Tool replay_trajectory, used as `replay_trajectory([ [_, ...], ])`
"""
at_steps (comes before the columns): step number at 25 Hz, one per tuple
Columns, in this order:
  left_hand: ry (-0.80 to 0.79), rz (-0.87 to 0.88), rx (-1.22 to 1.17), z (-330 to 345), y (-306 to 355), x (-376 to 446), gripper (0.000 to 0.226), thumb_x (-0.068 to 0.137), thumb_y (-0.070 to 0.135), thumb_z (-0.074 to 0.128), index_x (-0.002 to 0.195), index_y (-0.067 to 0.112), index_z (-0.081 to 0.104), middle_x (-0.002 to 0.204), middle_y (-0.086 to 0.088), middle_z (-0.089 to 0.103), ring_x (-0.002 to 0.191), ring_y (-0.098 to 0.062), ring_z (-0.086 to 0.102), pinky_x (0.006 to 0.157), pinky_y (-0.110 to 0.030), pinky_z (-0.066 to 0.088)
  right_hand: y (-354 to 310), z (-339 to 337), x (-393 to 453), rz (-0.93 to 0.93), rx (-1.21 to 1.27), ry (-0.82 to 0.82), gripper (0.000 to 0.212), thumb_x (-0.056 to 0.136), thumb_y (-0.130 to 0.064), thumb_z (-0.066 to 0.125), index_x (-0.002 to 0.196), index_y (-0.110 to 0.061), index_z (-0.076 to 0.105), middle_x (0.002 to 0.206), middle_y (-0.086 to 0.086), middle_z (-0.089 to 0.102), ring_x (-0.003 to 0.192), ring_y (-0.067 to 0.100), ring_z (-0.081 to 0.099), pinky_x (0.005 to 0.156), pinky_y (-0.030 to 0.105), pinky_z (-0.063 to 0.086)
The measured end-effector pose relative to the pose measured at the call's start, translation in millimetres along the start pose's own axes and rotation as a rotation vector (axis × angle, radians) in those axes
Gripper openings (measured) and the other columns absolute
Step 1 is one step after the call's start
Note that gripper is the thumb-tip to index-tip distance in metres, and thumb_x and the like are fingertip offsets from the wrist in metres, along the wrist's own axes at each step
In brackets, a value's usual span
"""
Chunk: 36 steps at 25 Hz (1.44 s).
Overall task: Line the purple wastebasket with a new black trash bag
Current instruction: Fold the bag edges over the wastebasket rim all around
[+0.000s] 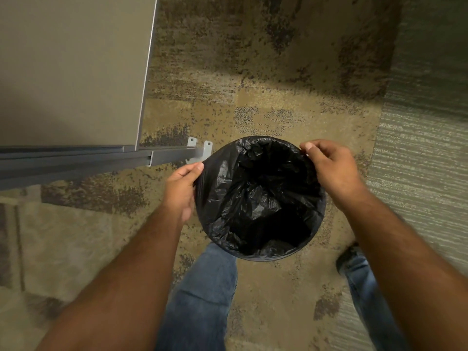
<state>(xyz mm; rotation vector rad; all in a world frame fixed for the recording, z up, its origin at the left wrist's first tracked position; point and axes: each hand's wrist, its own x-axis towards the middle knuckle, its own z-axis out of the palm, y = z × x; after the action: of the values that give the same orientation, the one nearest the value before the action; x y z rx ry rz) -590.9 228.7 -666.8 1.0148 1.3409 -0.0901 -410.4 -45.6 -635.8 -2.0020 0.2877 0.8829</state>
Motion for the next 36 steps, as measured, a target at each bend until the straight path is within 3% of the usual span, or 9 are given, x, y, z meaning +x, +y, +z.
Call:
replay_trajectory([
  [5, 0.004, -0.171, 0.179, 10.0, 6.8, 35.8, 0.025, 0.102, 0.012, 0.062, 0.117, -0.003, 0.075, 0.112, -0.024, 0.078, 0.090, -0.031, 0.074, 0.085, -0.046, 0.064, -13.1, 8.3, 14.6, 0.179, 0.003, -0.070, 0.037, 0.107, -0.050, 0.057, 0.087, -0.027, 0.078, 0.082, -0.010, 0.082, 0.083, 0.007, 0.079, 0.074, 0.028, 0.055],
  [8, 0.037, -0.280, 0.337, 10.5, 0.9, 53.0, 0.022, 0.103, 0.008, 0.056, 0.093, -0.004, 0.072, 0.097, -0.024, 0.072, 0.095, -0.034, 0.066, 0.089, -0.047, 0.054, -2.7, 4.6, 12.9, 0.243, 0.020, -0.127, 0.042, 0.105, -0.059, 0.056, 0.087, -0.029, 0.078, 0.071, -0.024, 0.079, 0.067, -0.009, 0.074, 0.069, 0.023, 0.049],
  [10, 0.029, -0.309, 0.255, 6.9, -7.3, 52.3, 0.024, 0.105, 0.007, 0.052, 0.087, 0.002, 0.067, 0.091, -0.019, 0.066, 0.086, -0.032, 0.064, 0.081, -0.041, 0.051, 9.4, -2.3, 4.4, 0.303, 0.051, -0.169, 0.041, 0.103, -0.063, 0.055, 0.090, -0.031, 0.077, 0.077, -0.018, 0.081, 0.075, -0.002, 0.077, 0.076, 0.025, 0.049],
  [15, 0.101, -0.147, 0.253, -36.1, -26.5, 1.8, 0.024, 0.108, 0.018, 0.048, 0.111, 0.015, 0.072, 0.102, -0.007, 0.078, 0.091, -0.026, 0.069, 0.083, -0.040, 0.054, 45.6, -19.6, -32.4, 0.309, 0.142, 0.033, 0.020, 0.107, -0.031, 0.060, 0.099, -0.024, 0.078, 0.110, 0.000, 0.079, 0.107, 0.021, 0.073, 0.096, 0.047, 0.059],
  [19, -0.036, -0.189, 0.162, -56.0, -48.7, -48.4, 0.034, 0.108, 0.021, 0.044, 0.132, 0.008, 0.064, 0.122, -0.015, 0.076, 0.109, -0.034, 0.072, 0.089, -0.045, 0.057, 73.2, -8.1, -83.5, 0.215, -0.016, 0.226, 0.027, 0.098, -0.019, 0.064, 0.124, -0.020, 0.071, 0.108, -0.006, 0.075, 0.098, 0.016, 0.071, 0.097, 0.049, 0.061],
  [25, 0.152, 0.085, 0.213, -19.7, -66.2, -81.0, 0.033, 0.101, 0.001, 0.061, 0.134, 0.000, 0.063, 0.125, -0.021, 0.073, 0.111, -0.032, 0.071, 0.089, -0.034, 0.064, 90.4, 23.2, -117.7, 0.257, -0.036, 0.154, 0.049, 0.083, 0.000, 0.068, 0.128, -0.020, 0.064, 0.119, 0.001, 0.072, 0.107, 0.024, 0.069, 0.096, 0.049, 0.061],
  [29, 0.220, 0.114, 0.382, 2.0, -49.0, -81.7, 0.037, 0.098, -0.006, 0.062, 0.133, 0.006, 0.065, 0.117, -0.017, 0.075, 0.113, -0.038, 0.070, 0.099, -0.047, 0.056, 87.0, 14.1, -109.4, 0.271, -0.006, 0.164, 0.053, 0.081, 0.005, 0.063, 0.125, -0.026, 0.062, 0.111, -0.006, 0.074, 0.100, 0.018, 0.072, 0.088, 0.046, 0.064],
  [32, 0.202, 0.153, 0.407, 24.9, -29.7, -79.8, 0.043, 0.096, -0.007, 0.065, 0.136, 0.010, 0.065, 0.108, -0.001, 0.076, 0.100, -0.022, 0.072, 0.103, -0.049, 0.056, 85.7, -5.1, -95.8, 0.295, 0.076, 0.143, 0.054, 0.086, 0.010, 0.062, 0.133, -0.017, 0.060, 0.117, 0.000, 0.074, 0.104, 0.025, 0.074, 0.094, 0.049, 0.063],
  [36, 0.180, 0.196, 0.456, 71.9, -9.9, -72.8, 0.048, 0.092, -0.007, 0.071, 0.138, 0.005, 0.064, 0.118, -0.011, 0.075, 0.116, -0.036, 0.070, 0.109, -0.049, 0.052, 80.8, -42.6, -81.5, 0.272, 0.189, 0.245, 0.054, 0.086, 0.019, 0.062, 0.125, -0.019, 0.061, 0.111, -0.011, 0.073, 0.093, -0.002, 0.072, 0.079, 0.011, 0.056],
])
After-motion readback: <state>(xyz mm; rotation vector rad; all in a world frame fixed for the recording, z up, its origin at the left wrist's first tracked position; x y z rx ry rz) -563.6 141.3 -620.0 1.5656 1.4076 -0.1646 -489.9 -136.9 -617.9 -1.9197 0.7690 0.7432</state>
